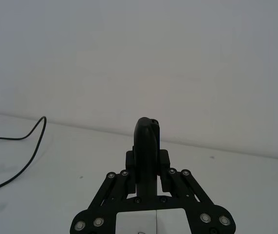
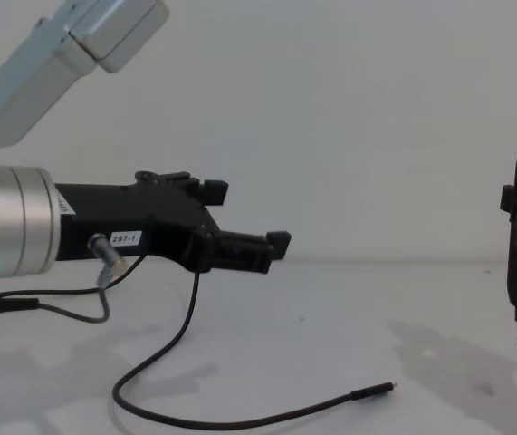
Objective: Pick up the data cable with the one hand.
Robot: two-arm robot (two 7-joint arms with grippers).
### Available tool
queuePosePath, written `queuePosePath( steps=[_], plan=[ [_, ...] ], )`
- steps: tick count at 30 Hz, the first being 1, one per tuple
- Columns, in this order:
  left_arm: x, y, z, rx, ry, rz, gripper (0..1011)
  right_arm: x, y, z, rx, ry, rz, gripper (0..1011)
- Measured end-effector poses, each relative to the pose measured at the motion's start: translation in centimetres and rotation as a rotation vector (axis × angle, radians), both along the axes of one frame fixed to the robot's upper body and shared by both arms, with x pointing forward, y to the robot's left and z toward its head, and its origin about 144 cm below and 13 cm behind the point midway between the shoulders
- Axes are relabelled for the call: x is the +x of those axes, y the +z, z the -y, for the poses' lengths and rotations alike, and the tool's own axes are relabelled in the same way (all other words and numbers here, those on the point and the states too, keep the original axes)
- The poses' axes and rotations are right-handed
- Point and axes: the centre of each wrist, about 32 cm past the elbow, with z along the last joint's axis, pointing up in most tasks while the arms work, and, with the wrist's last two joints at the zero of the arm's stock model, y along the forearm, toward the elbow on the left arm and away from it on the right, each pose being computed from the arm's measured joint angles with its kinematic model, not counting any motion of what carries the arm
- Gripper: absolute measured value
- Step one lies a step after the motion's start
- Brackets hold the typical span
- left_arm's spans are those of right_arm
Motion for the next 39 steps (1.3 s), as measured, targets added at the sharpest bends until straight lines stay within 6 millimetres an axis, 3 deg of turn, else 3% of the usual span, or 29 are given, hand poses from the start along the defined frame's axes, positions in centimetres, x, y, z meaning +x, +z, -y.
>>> queuePosePath(
  steps=[13, 23, 39],
  plan=[
    [0.9, 3.0, -1.0, 0.175, -0.197, -0.087, 1001, 0.0, 0.0, 0.0, 0.0, 0.0, 0.0, 268],
    [1.6, 4.8, -0.8, 0.296, -0.288, -0.192, 1001, 0.0, 0.0, 0.0, 0.0, 0.0, 0.0, 268],
    [1.4, 4.5, 0.6, 0.393, -0.286, -0.227, 1001, 0.0, 0.0, 0.0, 0.0, 0.0, 0.0, 268]
  ],
)
